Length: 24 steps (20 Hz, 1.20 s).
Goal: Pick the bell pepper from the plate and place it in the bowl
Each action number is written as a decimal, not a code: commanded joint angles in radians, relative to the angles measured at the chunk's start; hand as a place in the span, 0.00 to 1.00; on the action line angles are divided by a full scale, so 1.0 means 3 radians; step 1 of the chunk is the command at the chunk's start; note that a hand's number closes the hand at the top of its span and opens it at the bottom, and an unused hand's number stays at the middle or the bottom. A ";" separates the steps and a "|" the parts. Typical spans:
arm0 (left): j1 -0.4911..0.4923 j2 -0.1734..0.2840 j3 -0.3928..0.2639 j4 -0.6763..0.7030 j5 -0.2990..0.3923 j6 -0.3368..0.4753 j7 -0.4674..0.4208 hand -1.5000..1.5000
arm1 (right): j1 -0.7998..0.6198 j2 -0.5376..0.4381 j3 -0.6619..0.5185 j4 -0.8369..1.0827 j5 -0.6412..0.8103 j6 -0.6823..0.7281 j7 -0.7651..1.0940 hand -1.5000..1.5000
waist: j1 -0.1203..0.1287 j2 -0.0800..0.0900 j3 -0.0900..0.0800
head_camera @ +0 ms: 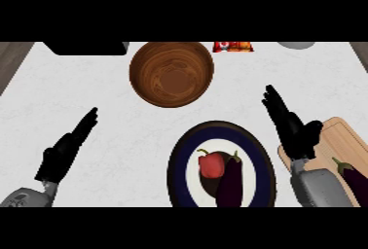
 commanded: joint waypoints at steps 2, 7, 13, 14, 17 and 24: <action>-0.0061 -0.0256 0.0012 -0.0187 0.0138 -0.0007 0.0222 0.50 | 0.0093 0.0107 0.0188 -0.0354 0.0364 -0.0375 0.0083 1.00 | -0.0082 -0.0084 -0.0068; -0.0031 -0.0566 0.0095 -0.0291 0.0479 0.0028 0.0183 0.50 | 0.0535 -0.0606 0.0111 -0.0348 0.1458 -0.1019 0.0378 1.00 | -0.0379 -0.0125 -0.0167; -0.0137 -0.0802 0.0033 -0.0564 0.0647 0.0074 0.0464 0.50 | 0.1261 0.0497 0.1108 -0.1442 0.2056 -0.1910 0.0052 0.00 | -0.0172 -0.0116 -0.0075; -0.0136 -0.0775 0.0046 -0.0532 0.0640 0.0064 0.0476 0.50 | 0.1253 0.0375 0.1269 -0.1557 0.2276 -0.1818 0.0182 0.00 | -0.0158 -0.0114 -0.0078; -0.0027 -0.0786 -0.0032 -0.0673 0.0584 0.0067 0.0439 0.50 | 0.1370 0.0273 0.1540 -0.1598 0.3046 -0.1748 0.0817 0.00 | -0.0107 -0.0114 -0.0085; -0.0180 -0.0753 0.0059 -0.0733 0.0646 0.0084 0.0598 0.50 | 0.1381 0.0245 0.1451 -0.1917 0.4105 -0.0754 0.2300 0.00 | -0.0124 -0.0102 -0.0100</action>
